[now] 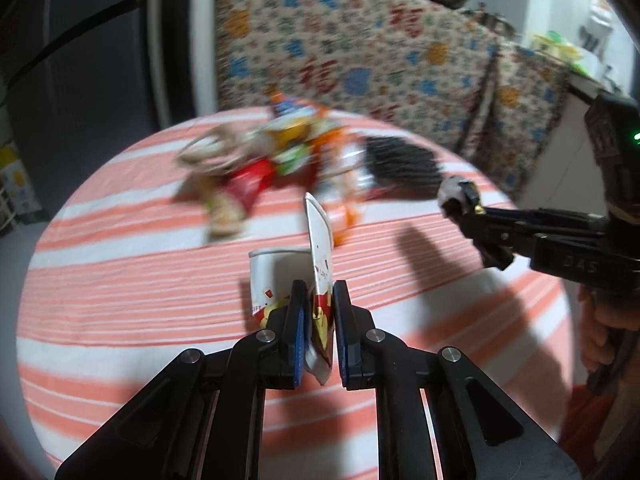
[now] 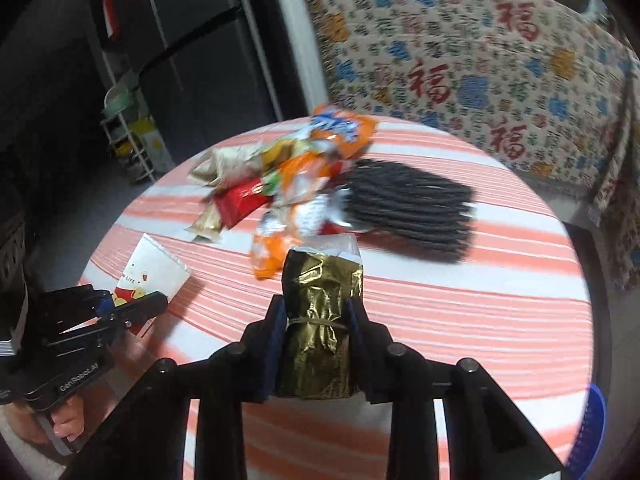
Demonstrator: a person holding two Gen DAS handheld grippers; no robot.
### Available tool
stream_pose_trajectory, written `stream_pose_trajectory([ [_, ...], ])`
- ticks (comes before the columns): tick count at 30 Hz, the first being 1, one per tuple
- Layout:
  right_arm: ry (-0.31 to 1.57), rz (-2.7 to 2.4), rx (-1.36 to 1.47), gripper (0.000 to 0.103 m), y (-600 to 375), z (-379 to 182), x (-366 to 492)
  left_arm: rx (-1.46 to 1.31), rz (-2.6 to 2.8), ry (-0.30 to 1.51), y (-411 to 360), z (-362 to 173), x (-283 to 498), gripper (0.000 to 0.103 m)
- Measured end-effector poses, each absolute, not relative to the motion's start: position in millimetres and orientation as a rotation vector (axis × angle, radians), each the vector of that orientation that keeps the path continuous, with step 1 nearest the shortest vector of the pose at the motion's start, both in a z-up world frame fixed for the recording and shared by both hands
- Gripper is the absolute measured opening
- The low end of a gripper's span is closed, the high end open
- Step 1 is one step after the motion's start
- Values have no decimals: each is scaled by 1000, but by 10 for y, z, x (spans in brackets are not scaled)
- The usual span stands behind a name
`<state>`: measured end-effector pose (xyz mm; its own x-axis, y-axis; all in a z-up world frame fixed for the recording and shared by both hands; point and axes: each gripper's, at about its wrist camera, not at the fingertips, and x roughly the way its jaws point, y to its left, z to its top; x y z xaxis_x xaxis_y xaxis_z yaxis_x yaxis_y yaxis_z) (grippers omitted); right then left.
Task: Collect trash
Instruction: 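Carry both items over the blue wastebasket and open both tools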
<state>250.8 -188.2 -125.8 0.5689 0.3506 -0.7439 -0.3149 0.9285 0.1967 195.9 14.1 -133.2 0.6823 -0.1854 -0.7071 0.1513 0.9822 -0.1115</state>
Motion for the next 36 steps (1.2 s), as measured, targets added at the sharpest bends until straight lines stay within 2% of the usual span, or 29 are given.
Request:
stream_pose_trajectory([
  [11,851,98,188,31,-3612,-1077,1975,18,-509,771,-1576,-984,1929,11],
  [21,877,-185,335,31,-5105,-1251,1362,54,-747,835,-3122,-1143,2047,11],
  [29,869,-259,391,32,-5614,-1354,1222,83,-805,880,-3884,-1435,2163,11],
  [36,895,-279,422,32,-5918,-1542,1236,94,-815,906,-4183,-1668,2266,12],
])
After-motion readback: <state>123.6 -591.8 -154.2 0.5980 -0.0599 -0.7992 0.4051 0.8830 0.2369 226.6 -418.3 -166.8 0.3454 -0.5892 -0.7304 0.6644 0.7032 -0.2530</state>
